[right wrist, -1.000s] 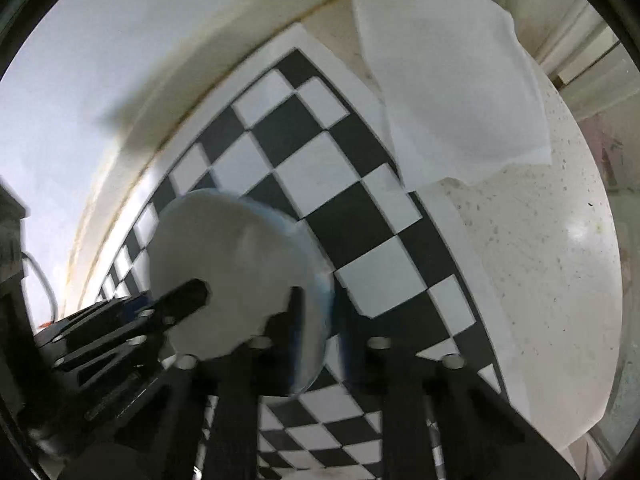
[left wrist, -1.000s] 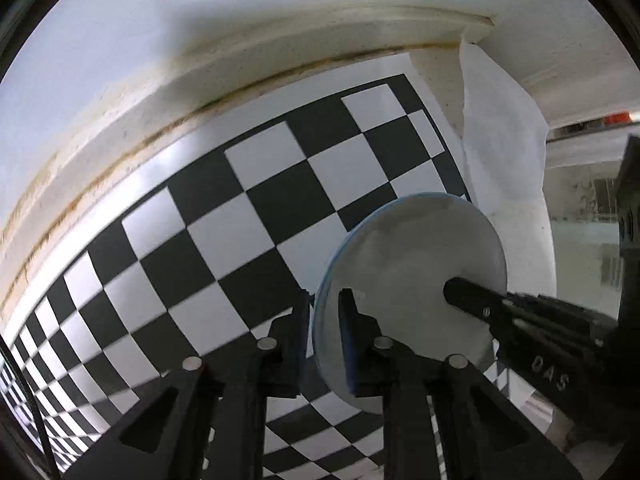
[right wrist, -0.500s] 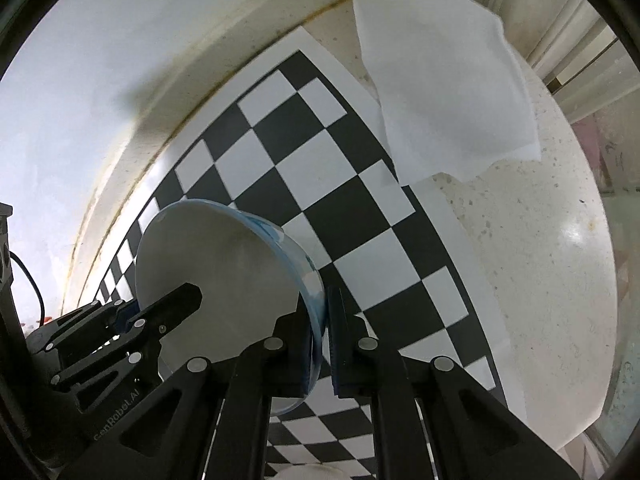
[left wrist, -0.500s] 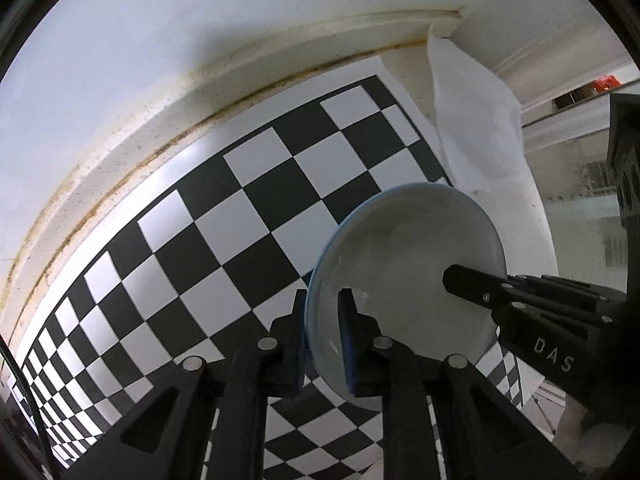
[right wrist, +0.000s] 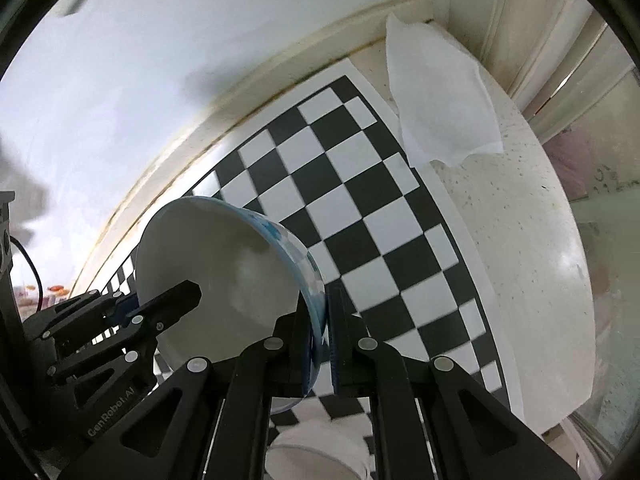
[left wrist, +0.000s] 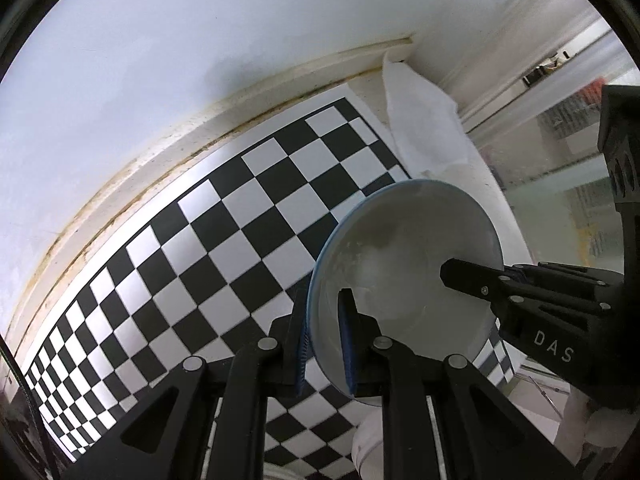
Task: Organize plates and bowls
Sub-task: 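Nest the bowl stack into the blue-dotted bowl, gripping all rims with both tools, then lift the three-bowl stack with both tools and carry it toward the plate stack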
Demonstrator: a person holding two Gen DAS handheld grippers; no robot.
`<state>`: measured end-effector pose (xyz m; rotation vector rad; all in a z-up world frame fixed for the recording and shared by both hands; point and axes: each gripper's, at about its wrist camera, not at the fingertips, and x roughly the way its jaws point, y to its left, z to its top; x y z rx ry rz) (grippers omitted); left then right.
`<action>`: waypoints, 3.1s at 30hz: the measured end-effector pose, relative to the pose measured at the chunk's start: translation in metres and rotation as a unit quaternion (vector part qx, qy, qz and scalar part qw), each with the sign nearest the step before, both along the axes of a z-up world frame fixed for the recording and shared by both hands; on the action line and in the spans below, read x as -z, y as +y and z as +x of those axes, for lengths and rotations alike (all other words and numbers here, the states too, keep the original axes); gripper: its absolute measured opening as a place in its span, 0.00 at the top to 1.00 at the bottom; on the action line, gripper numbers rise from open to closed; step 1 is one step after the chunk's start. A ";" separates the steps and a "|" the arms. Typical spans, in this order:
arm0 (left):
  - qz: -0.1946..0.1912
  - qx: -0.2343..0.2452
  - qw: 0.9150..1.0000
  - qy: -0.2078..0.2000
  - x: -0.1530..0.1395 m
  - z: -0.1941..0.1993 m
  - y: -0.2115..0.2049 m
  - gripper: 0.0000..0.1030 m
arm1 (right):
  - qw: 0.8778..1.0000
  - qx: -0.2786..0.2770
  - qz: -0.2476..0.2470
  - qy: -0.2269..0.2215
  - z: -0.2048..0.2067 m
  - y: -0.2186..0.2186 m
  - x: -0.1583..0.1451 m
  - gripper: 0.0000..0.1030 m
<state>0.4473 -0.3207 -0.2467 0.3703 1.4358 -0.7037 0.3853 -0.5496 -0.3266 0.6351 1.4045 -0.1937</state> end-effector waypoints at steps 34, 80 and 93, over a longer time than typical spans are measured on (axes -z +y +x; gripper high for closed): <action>0.017 0.059 0.997 0.050 0.008 -0.168 0.043 0.88 | 0.999 0.000 0.037 0.024 -0.187 0.052 0.001 0.91; 0.059 0.043 0.997 0.030 0.025 -0.179 0.055 0.87 | 0.997 -0.029 0.027 0.062 -0.192 0.074 0.025 0.84; -0.004 0.027 0.999 -0.034 -0.059 -0.210 0.104 0.81 | 0.999 -0.045 -0.023 -0.012 -0.232 0.115 -0.065 0.72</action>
